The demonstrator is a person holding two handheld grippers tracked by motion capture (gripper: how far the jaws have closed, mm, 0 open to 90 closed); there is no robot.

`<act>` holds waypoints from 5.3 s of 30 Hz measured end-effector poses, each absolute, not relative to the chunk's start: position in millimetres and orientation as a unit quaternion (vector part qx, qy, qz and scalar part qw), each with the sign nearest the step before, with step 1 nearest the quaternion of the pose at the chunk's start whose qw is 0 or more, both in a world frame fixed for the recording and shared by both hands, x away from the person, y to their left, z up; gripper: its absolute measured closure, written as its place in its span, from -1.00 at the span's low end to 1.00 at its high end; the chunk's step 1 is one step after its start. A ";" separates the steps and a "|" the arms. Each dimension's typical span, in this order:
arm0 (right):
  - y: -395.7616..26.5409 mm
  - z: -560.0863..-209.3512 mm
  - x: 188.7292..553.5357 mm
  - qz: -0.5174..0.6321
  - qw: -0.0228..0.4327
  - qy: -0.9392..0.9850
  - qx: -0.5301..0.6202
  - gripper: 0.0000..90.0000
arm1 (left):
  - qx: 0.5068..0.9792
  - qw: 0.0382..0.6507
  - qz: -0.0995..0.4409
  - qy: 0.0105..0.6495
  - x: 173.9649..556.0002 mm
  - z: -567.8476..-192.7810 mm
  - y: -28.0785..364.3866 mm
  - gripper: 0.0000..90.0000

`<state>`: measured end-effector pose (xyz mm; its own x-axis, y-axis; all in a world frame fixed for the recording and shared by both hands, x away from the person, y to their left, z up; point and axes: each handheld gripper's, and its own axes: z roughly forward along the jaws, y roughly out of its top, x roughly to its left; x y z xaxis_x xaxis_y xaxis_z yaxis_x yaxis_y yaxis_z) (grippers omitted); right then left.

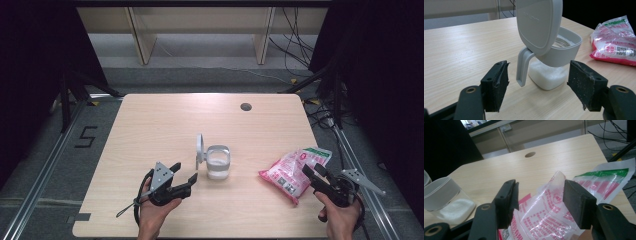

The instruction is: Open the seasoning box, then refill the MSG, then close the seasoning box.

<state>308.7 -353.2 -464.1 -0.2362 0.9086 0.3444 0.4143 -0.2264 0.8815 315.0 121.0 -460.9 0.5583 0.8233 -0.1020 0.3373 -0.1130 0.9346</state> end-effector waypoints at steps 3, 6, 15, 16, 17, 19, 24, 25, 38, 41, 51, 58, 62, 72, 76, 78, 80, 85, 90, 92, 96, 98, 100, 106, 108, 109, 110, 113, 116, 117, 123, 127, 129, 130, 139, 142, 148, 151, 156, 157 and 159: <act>-347.1 -463.5 307.5 0.532 0.231 0.587 0.565 -0.01 | 0.714 0.519 0.235 0.407 317.7 -460.2 123.8 -0.26; -341.8 -464.6 308.6 0.525 0.235 0.612 0.543 -0.03 | 0.711 0.519 0.231 0.414 319.5 -460.2 125.9 -0.25; -311.3 -468.6 304.7 0.518 0.204 0.659 0.506 -0.08 | 0.710 0.518 0.235 0.415 325.5 -457.7 130.2 -0.19; -306.2 -468.8 303.4 0.518 0.192 0.661 0.508 -0.08 | 0.711 0.517 0.236 0.414 326.5 -457.5 130.2 -0.18; -304.0 -469.9 304.0 0.516 0.196 0.668 0.500 -0.08 | 0.709 0.521 0.235 0.412 327.9 -458.1 129.7 -0.17; -299.5 -471.4 304.6 0.516 0.194 0.674 0.492 -0.09 | 0.715 0.514 0.237 0.411 330.2 -457.3 130.2 -0.14; -291.9 -472.4 302.5 0.504 0.197 0.692 0.478 -0.09 | 0.718 0.510 0.243 0.407 337.3 -456.4 130.1 -0.03; -289.5 -472.6 300.9 0.505 0.183 0.686 0.490 -0.09 | 0.718 0.512 0.242 0.405 339.6 -456.8 129.7 -0.01; -290.5 -475.9 302.7 0.499 0.189 0.699 0.476 -0.10 | 0.734 0.514 0.239 0.373 351.9 -450.2 127.2 0.53; -289.4 -477.1 303.4 0.493 0.187 0.706 0.474 -0.10 | 0.740 0.509 0.241 0.369 354.5 -448.9 128.3 0.60; -291.1 -478.7 304.9 0.491 0.191 0.707 0.472 -0.10 | 0.743 0.509 0.247 0.357 360.7 -443.5 127.2 0.79; -291.3 -478.4 304.5 0.488 0.193 0.712 0.466 -0.10 | 0.746 0.507 0.253 0.349 363.3 -439.1 123.1 0.87; -290.7 -478.1 303.6 0.488 0.183 0.711 0.472 -0.10 | 0.746 0.507 0.255 0.349 364.9 -438.8 123.6 0.90; -285.3 -477.6 301.5 0.490 0.174 0.705 0.483 -0.10 | 0.739 0.510 0.255 0.357 365.5 -436.1 127.9 0.93; -287.5 -478.9 304.4 0.483 0.196 0.715 0.465 -0.10 | 0.742 0.510 0.255 0.353 366.2 -433.9 129.2 0.93; -287.8 -478.3 304.1 0.478 0.191 0.720 0.465 -0.11 | 0.744 0.509 0.255 0.349 366.1 -432.7 128.3 0.93; -287.7 -478.4 303.8 0.482 0.193 0.717 0.465 -0.11 | 0.745 0.509 0.254 0.348 365.9 -431.8 127.3 0.93; -286.5 -477.9 303.4 0.488 0.186 0.714 0.467 -0.14 | 0.747 0.512 0.246 0.346 368.5 -431.9 126.8 0.94; -285.2 -477.2 302.4 0.486 0.188 0.712 0.471 -0.15 | 0.750 0.509 0.246 0.343 369.8 -431.1 125.6 0.95; -285.1 -477.3 302.5 0.486 0.187 0.712 0.471 -0.15 | 0.752 0.508 0.245 0.341 370.3 -430.6 124.1 0.95; -283.7 -477.5 301.3 0.489 0.179 0.706 0.480 -0.16 | 0.754 0.508 0.243 0.337 372.5 -430.0 122.3 0.96; -285.0 -477.7 302.4 0.488 0.186 0.711 0.472 -0.16 | 0.755 0.510 0.239 0.336 373.5 -430.5 120.3 0.98; -285.1 -477.6 302.4 0.488 0.186 0.711 0.472 -0.16 | 0.754 0.510 0.237 0.340 373.3 -430.7 118.8 0.98; -286.4 -477.9 303.5 0.488 0.187 0.714 0.466 -0.16 | 0.756 0.511 0.237 0.334 374.7 -431.0 115.8 0.98; -286.4 -477.9 303.5 0.488 0.186 0.714 0.466 -0.16 | 0.757 0.509 0.241 0.331 374.7 -430.4 114.8 0.98; -286.5 -477.9 303.4 0.488 0.186 0.714 0.466 -0.16 | 0.758 0.509 0.240 0.330 374.7 -430.3 114.3 0.98; -286.5 -477.8 303.5 0.488 0.187 0.714 0.467 -0.16 | 0.756 0.511 0.237 0.333 374.4 -430.5 113.1 0.98; -286.5 -477.9 303.5 0.488 0.186 0.714 0.467 -0.16 | 0.758 0.511 0.238 0.328 374.9 -429.7 112.9 0.98; -284.7 -477.5 301.9 0.489 0.181 0.709 0.475 -0.16 | 0.756 0.514 0.240 0.328 374.6 -428.6 111.6 0.98; -286.3 -477.9 303.5 0.488 0.186 0.714 0.466 -0.16 | 0.757 0.514 0.240 0.325 374.8 -428.2 111.6 0.98; -286.2 -478.0 303.5 0.489 0.186 0.714 0.465 -0.16 | 0.758 0.512 0.241 0.324 374.8 -427.6 110.2 0.98; -286.2 -477.9 303.5 0.489 0.186 0.714 0.465 -0.16 | 0.758 0.511 0.243 0.323 374.5 -426.7 110.0 0.98; -284.9 -477.6 302.3 0.489 0.184 0.710 0.472 -0.16 | 0.757 0.513 0.244 0.322 374.5 -425.9 109.8 0.98; -284.0 -477.4 301.5 0.490 0.178 0.707 0.478 -0.16 | 0.759 0.510 0.246 0.321 374.1 -425.0 109.8 0.98; -286.7 -477.5 303.4 0.487 0.194 0.716 0.462 -0.16 | 0.762 0.510 0.247 0.314 373.0 -421.6 104.6 0.98; -287.2 -477.2 303.5 0.485 0.196 0.718 0.460 -0.16 | 0.765 0.509 0.254 0.302 373.7 -420.6 102.7 0.98; -284.8 -477.7 302.3 0.491 0.183 0.709 0.472 -0.16 | 0.766 0.510 0.253 0.299 373.8 -419.2 100.3 0.97; -285.8 -477.9 303.3 0.490 0.190 0.712 0.465 -0.16 | 0.765 0.513 0.253 0.297 373.8 -418.8 99.5 0.97; -285.2 -477.5 302.4 0.488 0.186 0.711 0.471 -0.16 | 0.766 0.510 0.256 0.296 375.2 -419.4 98.4 0.96; -285.7 -477.6 303.1 0.490 0.185 0.712 0.467 -0.16 | 0.767 0.509 0.255 0.295 375.5 -419.5 98.2 0.96; -285.7 -477.5 303.3 0.490 0.186 0.712 0.466 -0.16 | 0.766 0.510 0.253 0.298 376.2 -420.6 96.9 0.96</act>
<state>303.3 -285.7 -477.5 -0.4953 0.8473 0.1918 0.4821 0.0845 0.8721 376.2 96.9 -420.6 0.6946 0.7144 0.0848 0.1974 -0.3026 0.9324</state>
